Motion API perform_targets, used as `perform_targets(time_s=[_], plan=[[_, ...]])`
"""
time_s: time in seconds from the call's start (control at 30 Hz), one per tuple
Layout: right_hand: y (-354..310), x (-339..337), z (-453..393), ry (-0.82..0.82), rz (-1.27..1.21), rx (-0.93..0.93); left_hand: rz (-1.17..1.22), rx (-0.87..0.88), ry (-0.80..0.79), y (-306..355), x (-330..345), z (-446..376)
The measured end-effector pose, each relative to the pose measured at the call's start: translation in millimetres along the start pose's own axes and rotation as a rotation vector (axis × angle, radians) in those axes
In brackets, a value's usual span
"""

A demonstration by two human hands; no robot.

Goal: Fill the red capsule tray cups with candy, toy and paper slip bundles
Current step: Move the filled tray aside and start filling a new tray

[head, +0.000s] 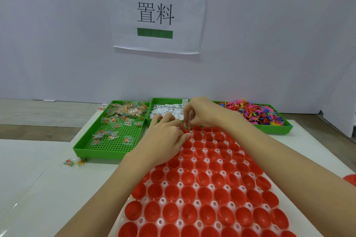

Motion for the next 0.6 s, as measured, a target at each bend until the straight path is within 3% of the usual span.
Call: perform_targets(time_s=[0.13, 0.33, 0.6], plan=[[1.1, 0.4, 1.3, 0.030, 0.048, -0.074, -0.001, -0.001, -0.014, 0.5, 0.8, -0.3], [5.4, 3.2, 1.8, 0.055, -0.022, -0.045, 0.012, -0.005, -0.016, 2.6, -1.6, 0.1], [8.3, 3.1, -1.2, -0.023, -0.063, -0.022, 0.061, -0.010, -0.054, 2.5, 1.9, -2.2]])
Point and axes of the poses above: each hand's wrist, its own z-axis away from the middle knuckle, its own x-axis out of the palm, y = z × x, the point moved 5 cm from there along -z, towards the middle knuckle, and after that the axes turned 8 degrees about y, right-handed, at the moved point
